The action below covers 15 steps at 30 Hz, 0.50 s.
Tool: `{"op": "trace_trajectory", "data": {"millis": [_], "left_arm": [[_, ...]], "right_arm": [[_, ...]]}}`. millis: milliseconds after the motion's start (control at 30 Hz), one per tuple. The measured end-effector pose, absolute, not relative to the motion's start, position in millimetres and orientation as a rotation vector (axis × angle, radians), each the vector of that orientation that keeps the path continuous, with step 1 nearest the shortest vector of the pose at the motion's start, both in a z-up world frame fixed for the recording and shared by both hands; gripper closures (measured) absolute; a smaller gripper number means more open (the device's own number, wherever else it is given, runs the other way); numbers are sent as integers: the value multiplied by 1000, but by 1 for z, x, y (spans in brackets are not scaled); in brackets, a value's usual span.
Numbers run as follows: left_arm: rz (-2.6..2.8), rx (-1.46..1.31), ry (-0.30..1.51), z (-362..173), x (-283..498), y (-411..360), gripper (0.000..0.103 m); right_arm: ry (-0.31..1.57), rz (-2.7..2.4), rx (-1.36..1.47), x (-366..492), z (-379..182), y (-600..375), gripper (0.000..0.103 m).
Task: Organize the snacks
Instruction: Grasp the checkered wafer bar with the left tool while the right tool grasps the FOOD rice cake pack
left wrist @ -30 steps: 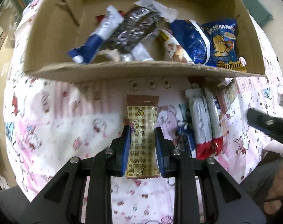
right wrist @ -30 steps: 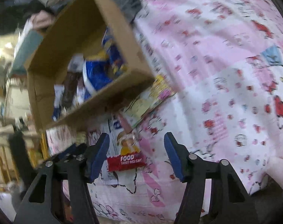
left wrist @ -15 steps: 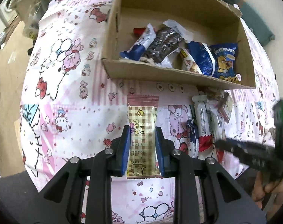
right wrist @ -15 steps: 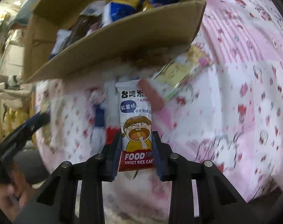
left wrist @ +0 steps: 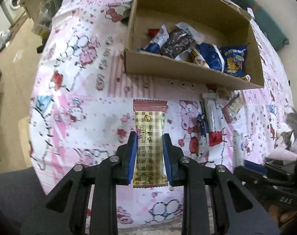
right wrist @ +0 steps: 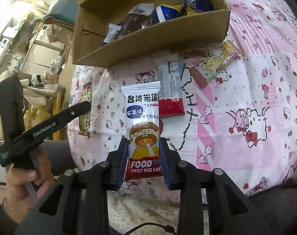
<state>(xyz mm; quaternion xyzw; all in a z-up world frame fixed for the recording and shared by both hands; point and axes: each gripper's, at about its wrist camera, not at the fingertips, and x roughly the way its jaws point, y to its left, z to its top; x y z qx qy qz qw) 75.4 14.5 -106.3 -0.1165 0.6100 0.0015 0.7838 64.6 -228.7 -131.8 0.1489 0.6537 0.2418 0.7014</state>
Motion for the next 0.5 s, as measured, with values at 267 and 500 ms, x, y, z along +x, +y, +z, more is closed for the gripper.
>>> {"op": "trace_trajectory", "data": {"millis": [267,500], "left_arm": [[-14,-238,1227,-63,72,24,81],[-24,-191,1116,-15,93,30,81]], "right_arm": [[1344,582,391,64,-93,-243,70],[1205,592,463,88,-58,-254,70]]}}
